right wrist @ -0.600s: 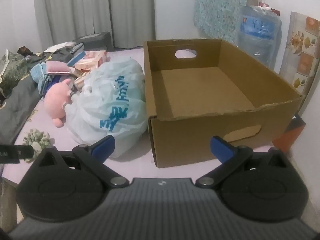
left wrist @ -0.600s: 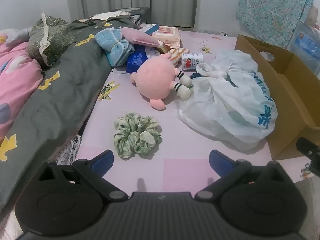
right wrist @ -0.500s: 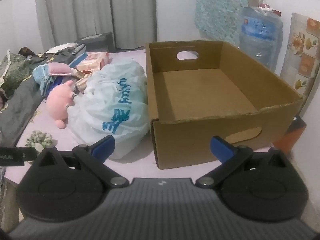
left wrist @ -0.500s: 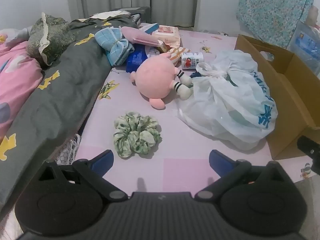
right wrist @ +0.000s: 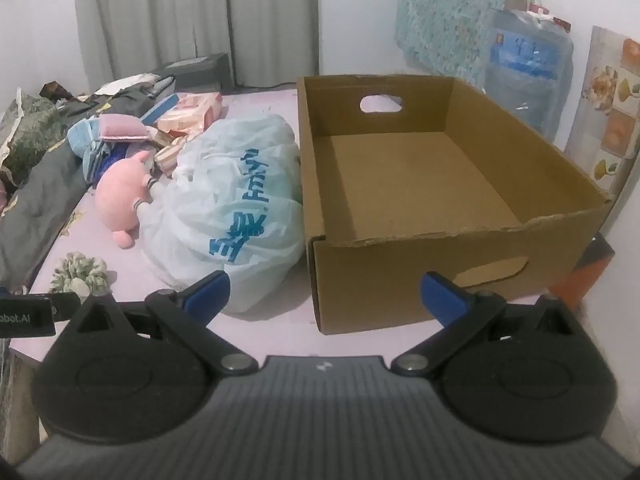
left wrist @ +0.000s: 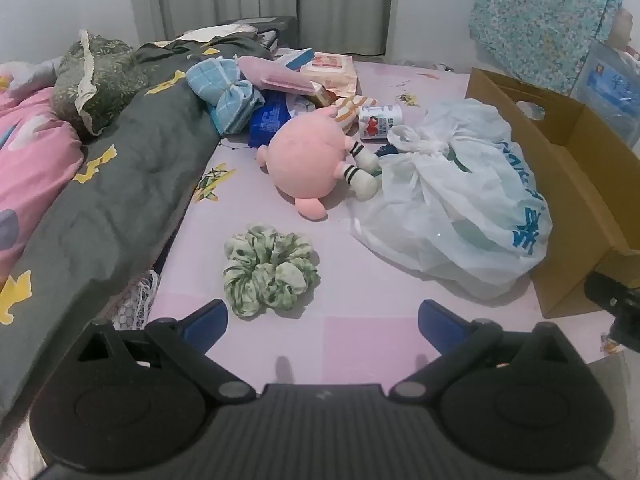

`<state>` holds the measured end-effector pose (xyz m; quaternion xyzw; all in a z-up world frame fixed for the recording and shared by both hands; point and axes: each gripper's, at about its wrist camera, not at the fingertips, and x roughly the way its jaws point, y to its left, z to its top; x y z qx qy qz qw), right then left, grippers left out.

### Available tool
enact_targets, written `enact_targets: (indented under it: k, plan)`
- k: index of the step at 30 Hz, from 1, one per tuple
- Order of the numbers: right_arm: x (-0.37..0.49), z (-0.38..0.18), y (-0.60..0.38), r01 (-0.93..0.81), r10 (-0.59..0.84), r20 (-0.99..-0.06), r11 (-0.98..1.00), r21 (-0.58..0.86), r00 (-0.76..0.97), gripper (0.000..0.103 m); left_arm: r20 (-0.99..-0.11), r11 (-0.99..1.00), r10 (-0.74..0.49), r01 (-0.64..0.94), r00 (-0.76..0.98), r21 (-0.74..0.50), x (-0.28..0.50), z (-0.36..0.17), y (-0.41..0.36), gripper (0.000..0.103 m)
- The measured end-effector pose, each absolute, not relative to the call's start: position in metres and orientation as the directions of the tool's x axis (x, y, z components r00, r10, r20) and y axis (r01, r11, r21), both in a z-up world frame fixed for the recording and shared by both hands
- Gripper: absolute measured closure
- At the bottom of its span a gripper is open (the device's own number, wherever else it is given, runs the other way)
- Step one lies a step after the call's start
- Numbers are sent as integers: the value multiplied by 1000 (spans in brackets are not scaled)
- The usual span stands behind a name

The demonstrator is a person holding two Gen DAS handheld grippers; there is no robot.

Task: Organize soft objects

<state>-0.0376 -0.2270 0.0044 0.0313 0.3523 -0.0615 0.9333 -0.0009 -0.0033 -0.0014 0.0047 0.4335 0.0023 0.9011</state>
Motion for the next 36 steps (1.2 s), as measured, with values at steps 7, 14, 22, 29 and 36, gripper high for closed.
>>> enact_targets:
  k: [7,14,22,29,36]
  plan:
    - [-34,3,-225,133,-102,-665,991,-4,740,1,-782,1000,8,-1,624,9,0,-2,-2,1]
    - [-32,3,-223,129,-105,-665,992,-13,740,1,-783,1000,6,-1,622,7,0,-1,-2,1]
    - [-31,4,-222,128,-107,-668,992,-17,736,1,-784,1000,7,0,620,10,0,-2,-3,1]
    - [-30,2,-222,126,-105,-671,992,-18,734,1,-785,1000,8,-1,620,9,0,-2,-4,1]
    - [-29,1,-222,127,-104,-674,992,-15,731,1,-787,1000,7,1,617,10,1,-3,-4,1]
